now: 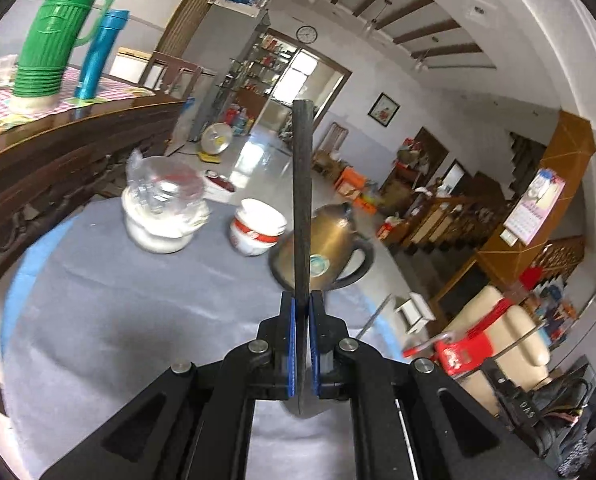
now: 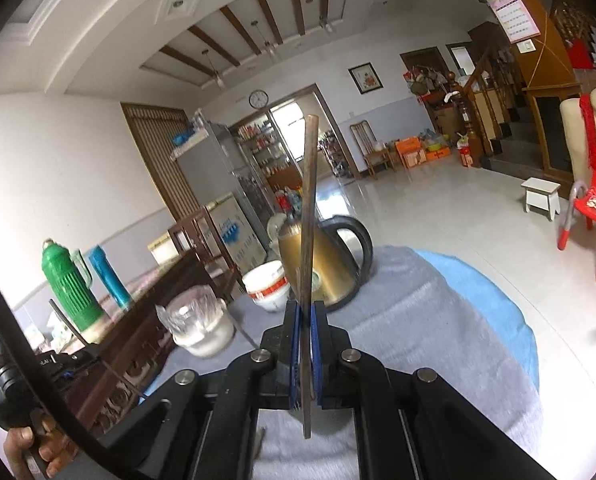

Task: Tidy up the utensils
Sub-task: 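Lower both chopsticks into the grey cup and open both tools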

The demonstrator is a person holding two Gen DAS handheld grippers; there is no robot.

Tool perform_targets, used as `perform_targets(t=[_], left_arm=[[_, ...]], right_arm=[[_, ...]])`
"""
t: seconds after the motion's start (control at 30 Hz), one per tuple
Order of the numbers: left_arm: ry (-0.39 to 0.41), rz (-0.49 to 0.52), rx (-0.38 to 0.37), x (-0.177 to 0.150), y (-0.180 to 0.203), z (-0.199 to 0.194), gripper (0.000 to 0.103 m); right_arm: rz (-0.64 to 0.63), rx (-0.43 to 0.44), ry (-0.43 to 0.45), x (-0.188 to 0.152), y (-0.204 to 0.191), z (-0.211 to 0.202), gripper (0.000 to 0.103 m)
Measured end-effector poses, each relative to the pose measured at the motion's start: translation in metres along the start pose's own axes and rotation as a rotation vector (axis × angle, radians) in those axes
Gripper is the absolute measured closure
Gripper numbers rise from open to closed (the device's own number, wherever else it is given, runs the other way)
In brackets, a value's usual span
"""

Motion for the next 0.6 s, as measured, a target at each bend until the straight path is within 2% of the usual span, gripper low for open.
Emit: perform_targets(t=[0.1, 0.23, 0.6], left_arm=[[0.009, -0.019, -0.04, 0.0, 0.01, 0.019, 0.096], [-0.002, 0.002, -0.044, -0.005, 0.022, 0.048, 0.096], [-0.081, 0.059, 0.045, -0.032, 0.02, 0.115, 0.096]], right_arm=[[0.011, 0.015, 0.002, 0.007, -0.005, 0.011, 0.097], [0.009, 0.015, -0.001, 0.008, -0.012, 0.029, 0.097], [-0.041, -0.039, -0.047, -0.01, -0.015, 0.081, 0.097]])
Point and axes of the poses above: each gripper's, at about its wrist camera, not at the fingertips, and z roughly the way its jaws point, y to its right, x to its top, the point moved 2 cm from there along z, roughly the way its jaws point, and after that the axes turned 10 degrees about -x, right-handed, at the moved point
